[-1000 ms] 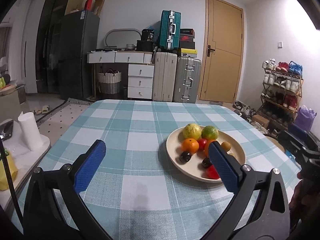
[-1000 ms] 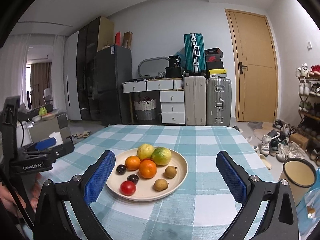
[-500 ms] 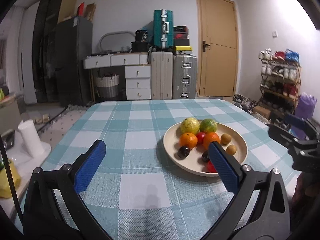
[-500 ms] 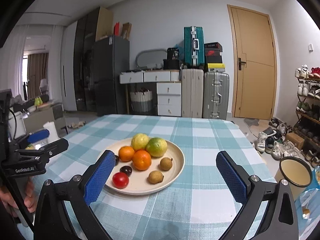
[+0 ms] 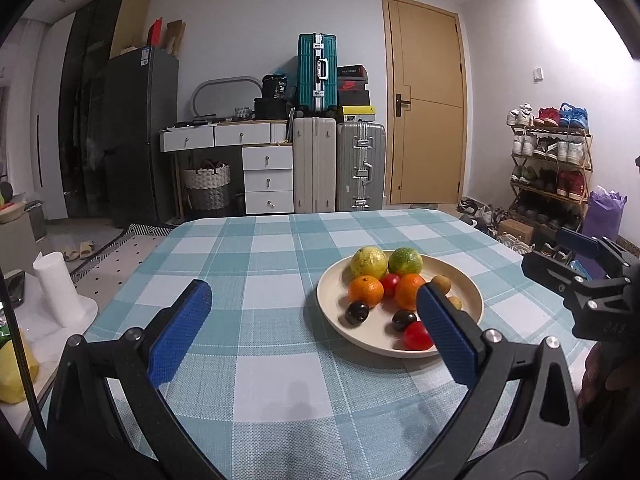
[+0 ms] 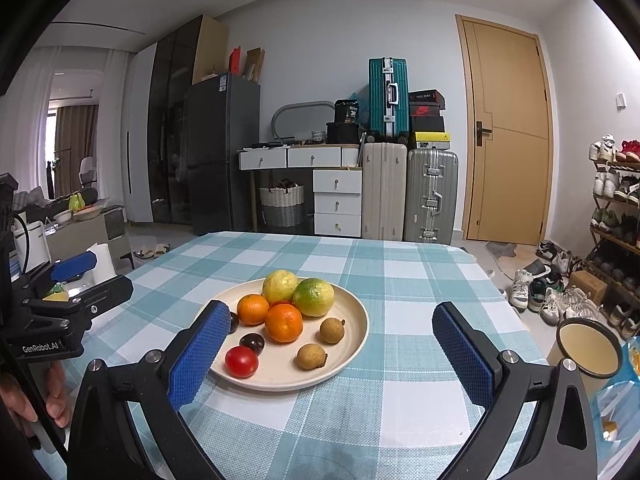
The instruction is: Organize fruits
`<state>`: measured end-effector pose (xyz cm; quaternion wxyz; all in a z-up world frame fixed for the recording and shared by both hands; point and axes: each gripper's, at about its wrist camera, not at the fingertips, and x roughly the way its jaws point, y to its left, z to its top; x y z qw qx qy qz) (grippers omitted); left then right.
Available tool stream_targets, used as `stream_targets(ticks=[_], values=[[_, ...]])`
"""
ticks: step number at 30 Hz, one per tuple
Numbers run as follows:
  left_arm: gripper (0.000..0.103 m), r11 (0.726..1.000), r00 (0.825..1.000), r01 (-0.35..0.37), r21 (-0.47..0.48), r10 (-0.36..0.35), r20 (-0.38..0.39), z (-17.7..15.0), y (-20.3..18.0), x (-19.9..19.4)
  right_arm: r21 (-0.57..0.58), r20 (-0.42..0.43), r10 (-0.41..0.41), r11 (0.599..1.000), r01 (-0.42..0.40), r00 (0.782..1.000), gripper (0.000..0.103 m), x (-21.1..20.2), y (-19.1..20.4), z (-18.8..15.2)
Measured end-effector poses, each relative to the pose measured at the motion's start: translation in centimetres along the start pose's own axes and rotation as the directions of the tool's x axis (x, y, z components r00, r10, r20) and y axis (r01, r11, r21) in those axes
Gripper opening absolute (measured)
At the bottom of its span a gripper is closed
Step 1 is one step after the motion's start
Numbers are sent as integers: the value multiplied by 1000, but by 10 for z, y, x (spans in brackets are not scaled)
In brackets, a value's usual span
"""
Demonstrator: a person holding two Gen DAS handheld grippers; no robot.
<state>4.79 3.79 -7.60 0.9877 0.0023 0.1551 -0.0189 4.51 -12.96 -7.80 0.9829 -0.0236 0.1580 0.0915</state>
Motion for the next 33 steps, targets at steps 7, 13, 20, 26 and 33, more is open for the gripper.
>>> stream_targets(ticks=[7,13,20,26,33], values=[[102,1000,1000,0,-1,0,-1,0,-1,0,0,0,3,1000,-3,1000,103,-1,1,0],[102,1000,1000,-9,-3,9,0,-1,-2,-4,-1,0,5,1000,-5,1000,103,-2,2,0],[102,1000,1000,-7,-2,7,0,-1,-2,-5,-2,1,4,1000,-4,1000,103,-3,2,0],[102,1000,1000,-6,-2,6,0,0,-2,-5,-1,0,5,1000,-5,1000,103,-2,2,0],[102,1000,1000,-6,-4,6,-1,-1,-1,-5,-1,0,5,1000,-5,1000,103,-2,2,0]])
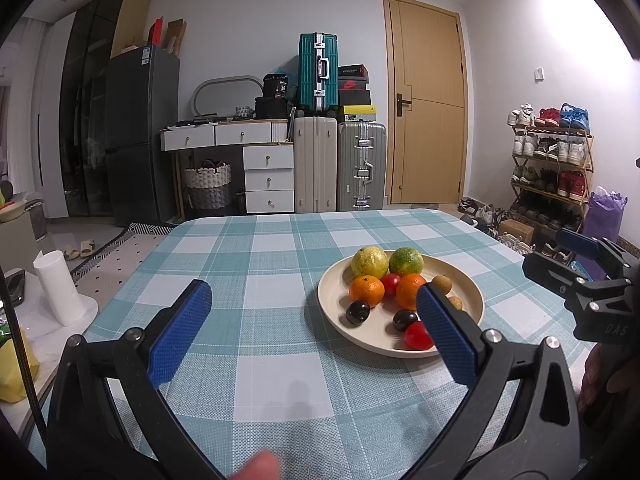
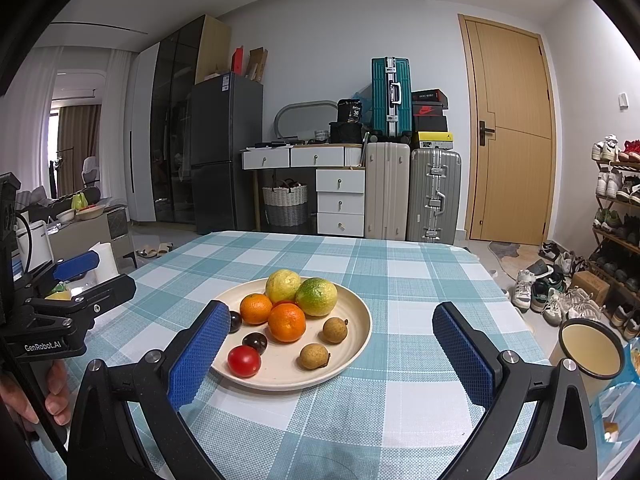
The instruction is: Organize fruits
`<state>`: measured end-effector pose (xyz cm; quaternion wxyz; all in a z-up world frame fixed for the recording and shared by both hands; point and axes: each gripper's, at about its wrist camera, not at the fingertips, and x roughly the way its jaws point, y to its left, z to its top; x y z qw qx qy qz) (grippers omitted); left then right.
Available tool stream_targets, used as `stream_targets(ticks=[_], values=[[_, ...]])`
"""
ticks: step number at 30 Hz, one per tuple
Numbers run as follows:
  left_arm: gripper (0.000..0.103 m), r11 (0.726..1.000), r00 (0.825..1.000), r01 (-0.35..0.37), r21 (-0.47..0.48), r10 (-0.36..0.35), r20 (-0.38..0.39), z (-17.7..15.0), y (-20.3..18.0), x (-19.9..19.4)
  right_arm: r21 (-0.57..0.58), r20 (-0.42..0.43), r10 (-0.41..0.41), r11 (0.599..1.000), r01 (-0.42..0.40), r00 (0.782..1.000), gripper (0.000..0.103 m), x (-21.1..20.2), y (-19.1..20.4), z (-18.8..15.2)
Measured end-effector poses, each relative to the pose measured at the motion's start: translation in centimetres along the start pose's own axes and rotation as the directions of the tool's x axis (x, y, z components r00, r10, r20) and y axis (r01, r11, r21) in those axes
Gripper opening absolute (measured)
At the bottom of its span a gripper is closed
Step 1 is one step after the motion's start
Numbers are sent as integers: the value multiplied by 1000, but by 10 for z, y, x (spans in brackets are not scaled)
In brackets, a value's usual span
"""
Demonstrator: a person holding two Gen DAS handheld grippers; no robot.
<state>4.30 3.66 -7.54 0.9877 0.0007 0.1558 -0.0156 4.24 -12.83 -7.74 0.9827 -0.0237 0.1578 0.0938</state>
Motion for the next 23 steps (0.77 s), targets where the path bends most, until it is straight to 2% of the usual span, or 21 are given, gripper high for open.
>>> stream_targets(ticks=[23], values=[[102,1000,1000,23,10,-23,-1,-1,-3,3,1,0,0,1000,0,1000,103,0,0,0]])
